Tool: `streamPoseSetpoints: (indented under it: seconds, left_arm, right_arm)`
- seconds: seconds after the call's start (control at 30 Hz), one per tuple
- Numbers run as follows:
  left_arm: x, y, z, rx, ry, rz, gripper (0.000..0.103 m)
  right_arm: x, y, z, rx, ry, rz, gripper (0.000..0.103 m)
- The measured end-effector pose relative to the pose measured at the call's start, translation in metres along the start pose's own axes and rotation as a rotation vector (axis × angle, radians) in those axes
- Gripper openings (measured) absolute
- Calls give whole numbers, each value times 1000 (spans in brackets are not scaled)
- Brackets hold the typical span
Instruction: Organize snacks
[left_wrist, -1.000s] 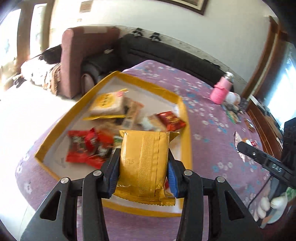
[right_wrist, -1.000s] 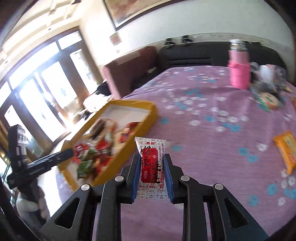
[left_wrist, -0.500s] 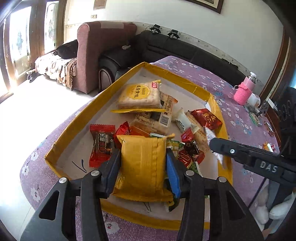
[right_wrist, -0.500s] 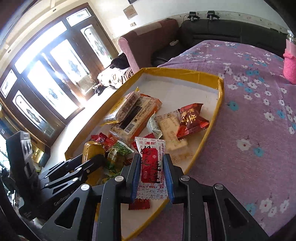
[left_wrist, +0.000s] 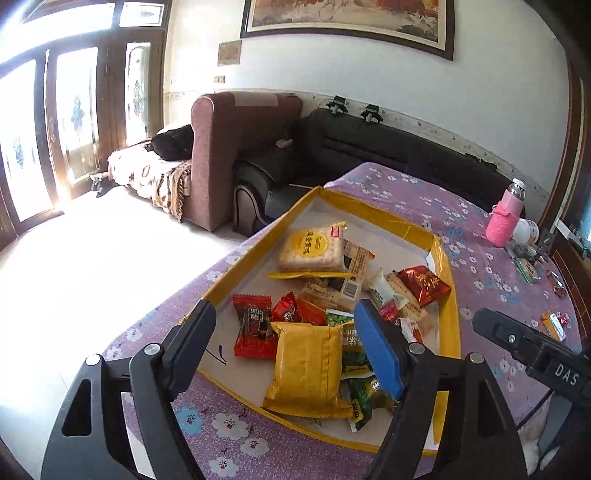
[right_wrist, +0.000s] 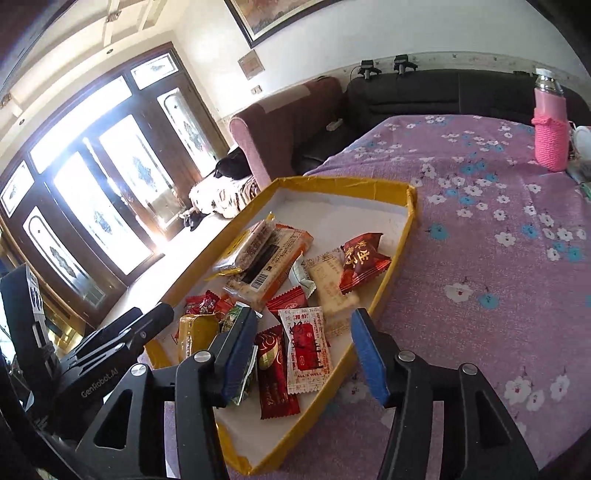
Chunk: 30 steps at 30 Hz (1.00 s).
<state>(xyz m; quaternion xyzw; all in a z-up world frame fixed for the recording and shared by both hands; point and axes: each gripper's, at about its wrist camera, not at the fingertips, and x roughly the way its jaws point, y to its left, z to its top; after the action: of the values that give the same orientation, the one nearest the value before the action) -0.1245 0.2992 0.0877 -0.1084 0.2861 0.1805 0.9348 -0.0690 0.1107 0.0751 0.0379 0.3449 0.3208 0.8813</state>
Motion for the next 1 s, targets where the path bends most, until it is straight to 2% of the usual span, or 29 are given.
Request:
streamPoseSetpoints:
  seconds: [0.1,0.2,0.33,0.4,0.53,0.67,0.73,0.83,1.0]
  left_arm:
    - [-21,-7,3,5,-83,34,85]
    - [-43,-20,5,38,-175,109,88]
    - [-72,-41,2,73,-294,235,93]
    - [-84,-51,-1,99,-346,300,103]
    - [-97,-70,-10,158,-399,334,103]
    - [-99,-84,-19,188,-398,300,103]
    - [-100,-91,-22,198,-382,281,103]
    - [-90,-96,-21,202,-309,218,103]
    - [-75,-93,-17,149,-183,115,103]
  right_arm:
    - [-25,-3,-11,-13,-72,-59,60]
    - [-43,-9,-24,-5,-124,-98,65]
    - [-53,-18,-37,1,-128,-132,66]
    - [-58,-19,-41,-3,-129,-147,66]
    - [-68,-17,-49,-31,-151,-168,70]
    - [-76,-8,-56,-81,-159,-154,71]
    - [-79,-3,-62,-117,-164,-159,75]
    - [-81,1,-70,-149,-161,-151,75]
    - [-82,4,-80,-190,-145,-147,77]
